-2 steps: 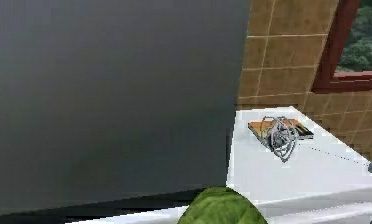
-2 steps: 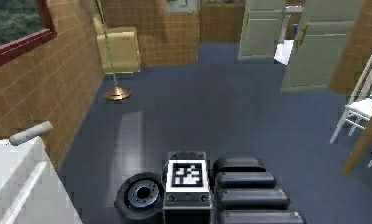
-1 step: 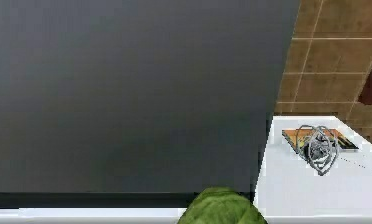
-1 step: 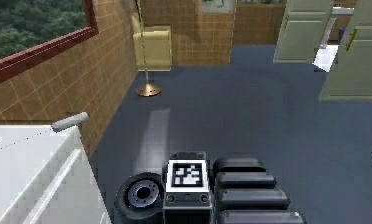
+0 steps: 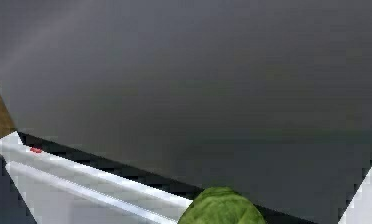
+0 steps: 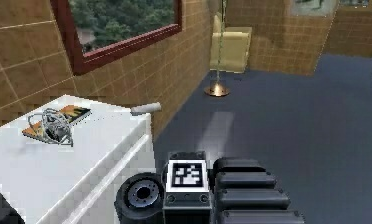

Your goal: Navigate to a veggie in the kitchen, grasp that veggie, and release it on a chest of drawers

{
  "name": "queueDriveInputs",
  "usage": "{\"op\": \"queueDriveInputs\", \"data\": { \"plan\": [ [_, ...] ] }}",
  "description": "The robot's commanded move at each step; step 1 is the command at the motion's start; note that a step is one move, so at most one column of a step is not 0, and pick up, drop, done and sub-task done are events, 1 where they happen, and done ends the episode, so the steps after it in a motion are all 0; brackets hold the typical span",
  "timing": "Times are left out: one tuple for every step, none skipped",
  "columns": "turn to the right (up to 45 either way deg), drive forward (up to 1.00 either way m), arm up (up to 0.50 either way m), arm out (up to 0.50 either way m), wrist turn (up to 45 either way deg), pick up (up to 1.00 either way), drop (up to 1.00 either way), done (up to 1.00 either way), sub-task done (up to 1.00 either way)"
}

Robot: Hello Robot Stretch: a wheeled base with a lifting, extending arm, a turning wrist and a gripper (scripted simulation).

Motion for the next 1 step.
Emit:
{"op": "queueDriveInputs", "data": {
  "plan": [
    [0.0,0.10,0.00,0.00,0.0,0.00,0.00,0.00,0.00]
  ]
}}
